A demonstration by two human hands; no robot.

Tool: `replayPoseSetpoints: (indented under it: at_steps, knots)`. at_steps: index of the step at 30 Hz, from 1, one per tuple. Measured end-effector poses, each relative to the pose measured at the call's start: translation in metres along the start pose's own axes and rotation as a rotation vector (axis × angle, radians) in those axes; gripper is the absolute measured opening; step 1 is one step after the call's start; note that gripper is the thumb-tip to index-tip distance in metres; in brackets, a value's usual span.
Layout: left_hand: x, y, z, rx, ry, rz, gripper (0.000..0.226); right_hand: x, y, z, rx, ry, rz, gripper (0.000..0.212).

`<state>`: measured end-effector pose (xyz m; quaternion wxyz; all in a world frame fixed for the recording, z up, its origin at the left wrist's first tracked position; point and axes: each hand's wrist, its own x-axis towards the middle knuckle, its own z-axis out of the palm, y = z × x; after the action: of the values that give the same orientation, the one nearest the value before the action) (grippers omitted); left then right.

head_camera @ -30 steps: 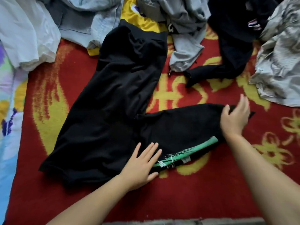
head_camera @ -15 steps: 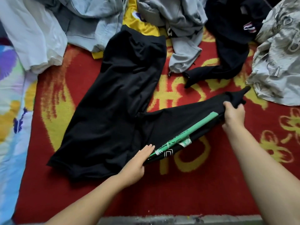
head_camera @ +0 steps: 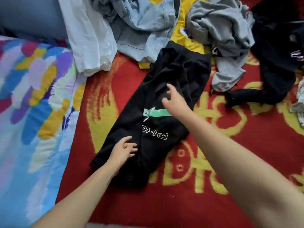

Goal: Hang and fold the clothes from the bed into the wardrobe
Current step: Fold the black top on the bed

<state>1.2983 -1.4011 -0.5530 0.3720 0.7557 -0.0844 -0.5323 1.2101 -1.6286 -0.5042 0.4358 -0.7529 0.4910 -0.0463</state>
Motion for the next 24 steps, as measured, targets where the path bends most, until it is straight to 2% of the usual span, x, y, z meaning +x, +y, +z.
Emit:
replayPoseSetpoints:
  at_steps: [3, 4, 6, 8, 10, 13, 15, 17, 18, 21, 23, 24]
  knots:
    - [0.008, -0.012, -0.046, 0.560, 0.205, 0.306, 0.046, -0.088, 0.044, 0.059, -0.454, -0.261, -0.207, 0.085]
    - [0.011, -0.015, -0.059, 0.726, 0.237, 0.358, 0.051, -0.118, 0.060, 0.076, -0.602, -0.375, -0.276, 0.093]
    - [0.019, -0.018, -0.079, 0.887, 0.214, 0.263, 0.063, -0.160, 0.084, 0.102, -0.792, -0.548, -0.367, 0.105]
    - [0.024, -0.017, -0.088, 0.833, 0.080, 0.094, 0.070, -0.180, 0.092, 0.120, -0.891, -0.566, -0.340, 0.106]
    - [0.025, -0.021, -0.090, 0.693, -0.039, 0.022, 0.063, -0.184, 0.090, 0.135, -0.949, -0.455, -0.304, 0.098]
    - [0.024, -0.026, -0.095, 0.580, -0.120, -0.011, 0.043, -0.179, 0.074, 0.145, -0.982, -0.440, -0.304, 0.073]
    - [0.017, -0.028, -0.103, 0.588, -0.205, -0.023, 0.034, -0.180, 0.067, 0.136, -0.985, -0.454, -0.402, 0.053]
    - [0.003, -0.035, -0.112, 0.556, -0.360, -0.071, 0.030, -0.188, 0.064, 0.117, -0.985, -0.516, -0.529, 0.039]
    - [-0.008, -0.041, -0.115, 0.567, -0.459, -0.105, 0.028, -0.195, 0.069, 0.106, -0.960, -0.594, -0.556, 0.039]
    - [-0.050, -0.060, -0.113, 0.661, -0.738, -0.255, 0.016, -0.227, 0.072, 0.080, -0.931, -0.886, -0.463, 0.050]
    - [-0.073, -0.070, -0.109, 0.509, -0.796, -0.430, 0.027, -0.248, 0.058, 0.072, -0.789, -1.040, -0.336, 0.048]
    - [-0.082, -0.069, -0.107, 0.388, -0.806, -0.507, 0.033, -0.256, 0.050, 0.067, -0.624, -1.058, -0.258, 0.044]
